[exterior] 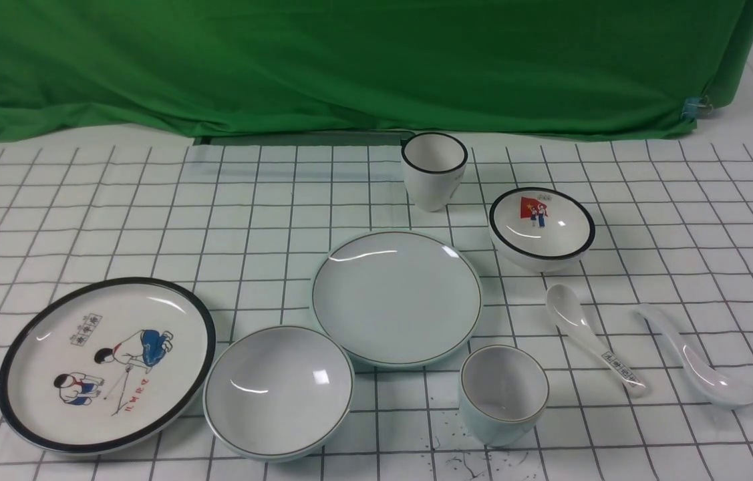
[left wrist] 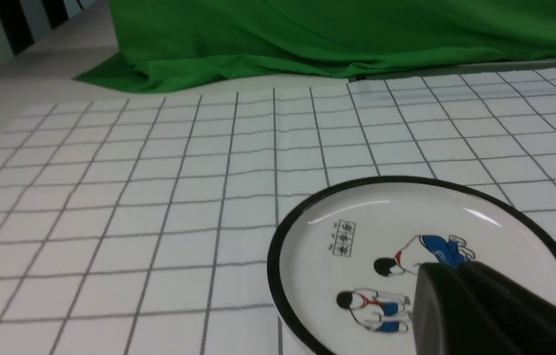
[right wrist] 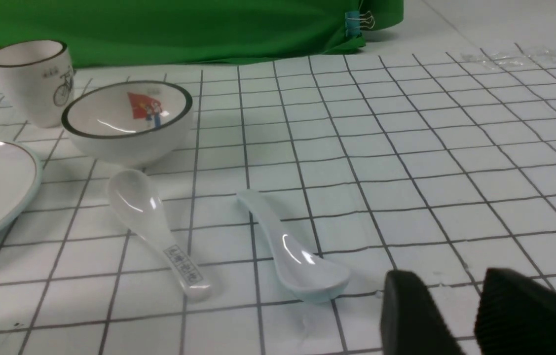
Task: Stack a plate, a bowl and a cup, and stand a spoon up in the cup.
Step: Use the left arm to grab a blue rice bowl
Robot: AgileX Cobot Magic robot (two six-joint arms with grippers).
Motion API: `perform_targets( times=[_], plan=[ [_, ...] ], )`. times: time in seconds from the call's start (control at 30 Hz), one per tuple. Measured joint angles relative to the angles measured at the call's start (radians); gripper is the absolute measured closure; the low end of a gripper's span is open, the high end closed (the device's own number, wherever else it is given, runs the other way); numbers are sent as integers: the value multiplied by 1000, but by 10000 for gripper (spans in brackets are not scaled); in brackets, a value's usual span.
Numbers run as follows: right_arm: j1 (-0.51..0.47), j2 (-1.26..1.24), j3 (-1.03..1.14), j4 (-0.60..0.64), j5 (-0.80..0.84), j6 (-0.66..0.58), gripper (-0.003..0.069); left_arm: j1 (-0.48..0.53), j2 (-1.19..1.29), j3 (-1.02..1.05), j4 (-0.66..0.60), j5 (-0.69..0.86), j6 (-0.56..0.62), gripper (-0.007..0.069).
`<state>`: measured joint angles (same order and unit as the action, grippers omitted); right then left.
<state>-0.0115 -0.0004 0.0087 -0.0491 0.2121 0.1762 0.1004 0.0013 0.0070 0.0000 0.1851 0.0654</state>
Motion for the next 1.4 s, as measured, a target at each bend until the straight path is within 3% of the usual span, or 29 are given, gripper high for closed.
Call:
perform_targets(
  times=[0.07,0.13,0.17,0.2,0.23,0.27,0.37,0.57,0.7,0.83,0.87,1.0,1.1,1.27,1.4],
  plan=[
    [0,0,0,41,-9,70,416,0,0,0,-94,-48,-60,653],
    [0,0,0,119,-35,227,416,0,0,0,-318,-90,-222,653],
    [0,0,0,136,-38,269,416,0,0,0,-340,-95,-257,653],
    [0,0,0,192,-51,426,416,0,0,0,-481,-107,-373,653],
    [0,0,0,198,-54,472,416,0,0,0,-515,-107,-388,653],
    [0,0,0,225,-61,618,416,0,0,0,-611,-111,-482,653],
    [0,0,0,238,-64,752,416,0,0,0,-646,-116,-540,653],
    [0,0,0,209,-73,741,416,0,0,0,-653,-136,-612,653],
    [0,0,0,207,-135,597,416,0,0,-12,-649,-125,-633,653],
    [28,7,-43,206,-151,318,452,0,5,-162,-538,10,-495,653],
    [31,9,-55,206,-148,303,463,0,8,-162,-529,21,-485,653],
    [74,139,-222,205,-71,-33,617,0,170,-383,-316,280,-330,653],
    [92,321,-380,205,27,-256,644,0,352,-546,-186,482,-196,653],
    [122,608,-646,204,294,-390,644,-8,615,-739,-100,730,18,653],
    [226,787,-817,204,476,-457,644,-96,770,-818,-87,817,60,652]
  ],
)
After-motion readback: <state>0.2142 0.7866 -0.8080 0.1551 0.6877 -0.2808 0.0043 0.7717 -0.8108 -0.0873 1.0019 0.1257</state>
